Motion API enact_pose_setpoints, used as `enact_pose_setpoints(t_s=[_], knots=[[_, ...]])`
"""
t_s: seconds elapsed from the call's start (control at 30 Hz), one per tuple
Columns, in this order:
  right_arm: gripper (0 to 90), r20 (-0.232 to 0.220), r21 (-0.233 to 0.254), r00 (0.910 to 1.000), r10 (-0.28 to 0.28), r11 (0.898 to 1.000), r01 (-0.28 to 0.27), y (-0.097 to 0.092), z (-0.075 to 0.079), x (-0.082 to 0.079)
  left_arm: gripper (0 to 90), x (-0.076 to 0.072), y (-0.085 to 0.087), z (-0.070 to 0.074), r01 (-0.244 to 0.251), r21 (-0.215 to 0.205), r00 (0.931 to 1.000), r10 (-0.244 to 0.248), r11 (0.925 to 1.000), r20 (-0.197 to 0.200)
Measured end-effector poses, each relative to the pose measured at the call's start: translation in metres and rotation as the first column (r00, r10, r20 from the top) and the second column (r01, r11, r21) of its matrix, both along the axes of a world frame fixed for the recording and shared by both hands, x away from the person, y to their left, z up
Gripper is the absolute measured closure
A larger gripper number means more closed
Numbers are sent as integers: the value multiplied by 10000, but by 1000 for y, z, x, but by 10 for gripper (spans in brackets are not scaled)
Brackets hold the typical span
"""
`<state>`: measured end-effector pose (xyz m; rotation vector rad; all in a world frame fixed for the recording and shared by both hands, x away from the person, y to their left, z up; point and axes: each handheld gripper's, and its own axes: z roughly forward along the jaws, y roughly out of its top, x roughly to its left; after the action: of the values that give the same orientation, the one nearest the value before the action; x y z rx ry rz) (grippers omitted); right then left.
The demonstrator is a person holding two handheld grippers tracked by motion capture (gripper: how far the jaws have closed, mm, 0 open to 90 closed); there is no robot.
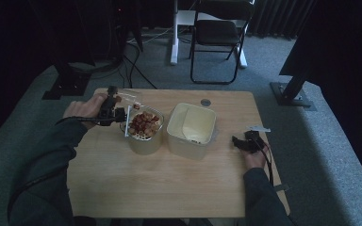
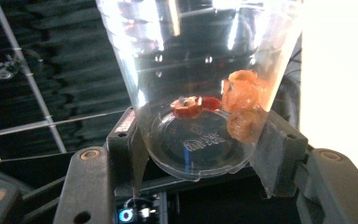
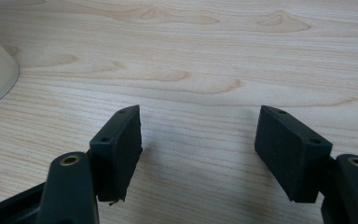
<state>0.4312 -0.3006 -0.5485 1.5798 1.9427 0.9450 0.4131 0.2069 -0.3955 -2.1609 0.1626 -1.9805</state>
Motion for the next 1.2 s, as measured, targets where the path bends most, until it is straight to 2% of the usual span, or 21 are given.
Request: enact_pose_setpoints(t_s=[0.07, 0.1, 0.2, 0.33, 0.37, 0.5, 0.53, 0.6, 0.63, 0.67, 0.7, 0.73, 0.87, 0.9, 1.0, 1.2], knots=[[312, 2, 13, 10000, -4, 10000, 4, 0, 0, 0, 431, -3, -2, 0, 177, -152, 9998, -178, 9997, -99], [312, 2, 12, 10000, -15, 10000, 15, 0, 0, 0, 431, -2, -1, -2, 165, 29, 9998, -165, 9999, -64], [313, 1, 10, 10000, -7, 10000, 7, 0, 0, 0, 431, -1, -1, -3, 67, 8, 9999, -67, 10000, -157], [313, -2, -8, 10000, -3, 10000, 3, 0, 0, 0, 433, -3, -1, -2, 212, -181, 9997, -214, 9996, -122], [313, 0, 2, 10000, -9, 10000, 9, 0, 0, 0, 433, -3, -1, -2, 150, -36, 9999, -150, 9999, -66], [313, -3, -41, 10000, 5, 10000, -5, 0, 0, 0, 434, -6, -3, -4, 378, -13, 9992, -378, 9993, -105], [313, -5, -36, 10000, 0, 10000, 0, 0, 0, 0, 434, -3, -2, -6, 184, 73, 9998, -183, 9998, -101], [312, -4, -44, 10000, 3, 10000, -3, 0, 0, 0, 435, -4, -3, -7, 236, 69, 9995, -235, 9997, -211], [313, -5, -41, 10000, 2, 10000, -2, 0, 0, 0, 435, -4, -3, -8, 150, 260, 9998, -146, 9996, -131], [313, -2, -55, 10000, 8, 10000, -8, 1, 0, 0, 434, -5, -4, -7, 284, 12, 9993, -283, 9996, -237], [312, -3, -62, 10000, 11, 10000, -11, 1, 0, 0, 434, -4, -4, -7, 180, -85, 9996, -182, 9998, -230], [313, -5, -53, 10000, 6, 10000, -6, 1, 0, 0, 434, -3, -3, -7, 109, 97, 9998, -107, 9999, -164], [312, -7, -81, 10000, 5, 10000, -5, 1, 0, 0, 434, -4, -4, -8, 190, 125, 9997, -189, 9997, -136], [313, -8, -79, 10000, 3, 10000, -3, 1, 0, 0, 434, -4, -4, -8, 260, 12, 9995, -260, 9997, -156], [313, -5, -76, 10000, 5, 10000, -5, 1, 0, 0, 433, -4, -5, -7, 181, 24, 9997, -180, 9998, -171], [312, -10, -86, 10000, 3, 10000, -3, 1, 0, 0, 433, -4, -5, -7, 262, 182, 9997, -263, 9995, 4]])
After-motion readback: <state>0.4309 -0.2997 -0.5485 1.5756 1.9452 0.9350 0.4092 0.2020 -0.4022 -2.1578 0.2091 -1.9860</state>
